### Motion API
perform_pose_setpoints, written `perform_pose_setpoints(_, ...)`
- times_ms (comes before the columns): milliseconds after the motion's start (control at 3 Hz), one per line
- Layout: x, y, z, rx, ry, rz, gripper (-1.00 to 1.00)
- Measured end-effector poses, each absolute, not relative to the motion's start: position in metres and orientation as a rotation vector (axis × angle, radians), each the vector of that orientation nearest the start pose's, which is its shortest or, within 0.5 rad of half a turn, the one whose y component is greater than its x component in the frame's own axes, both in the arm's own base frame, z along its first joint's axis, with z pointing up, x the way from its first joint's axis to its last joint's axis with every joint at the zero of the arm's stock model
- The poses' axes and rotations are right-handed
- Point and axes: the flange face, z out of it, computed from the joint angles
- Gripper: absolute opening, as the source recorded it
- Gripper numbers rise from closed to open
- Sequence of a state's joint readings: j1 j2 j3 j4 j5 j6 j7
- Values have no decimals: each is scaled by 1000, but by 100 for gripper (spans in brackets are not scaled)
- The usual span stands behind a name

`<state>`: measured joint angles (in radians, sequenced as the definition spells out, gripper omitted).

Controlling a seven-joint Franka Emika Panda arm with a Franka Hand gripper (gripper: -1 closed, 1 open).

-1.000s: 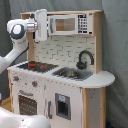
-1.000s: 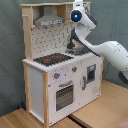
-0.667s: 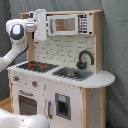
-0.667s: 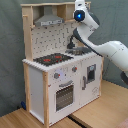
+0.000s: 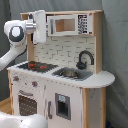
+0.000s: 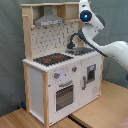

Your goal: Play with the kitchen

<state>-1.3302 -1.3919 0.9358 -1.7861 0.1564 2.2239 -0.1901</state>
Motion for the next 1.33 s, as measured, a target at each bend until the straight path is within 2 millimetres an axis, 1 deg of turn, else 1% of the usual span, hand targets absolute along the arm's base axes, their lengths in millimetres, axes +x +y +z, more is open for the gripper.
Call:
perform_pose_setpoints(667, 409, 278, 725, 1641, 174, 973, -100)
perform_pose_setpoints(1000, 394, 268, 722, 1651, 204, 981, -100)
perform_pose_setpoints(1333, 390, 268, 719, 1656, 221, 984, -100)
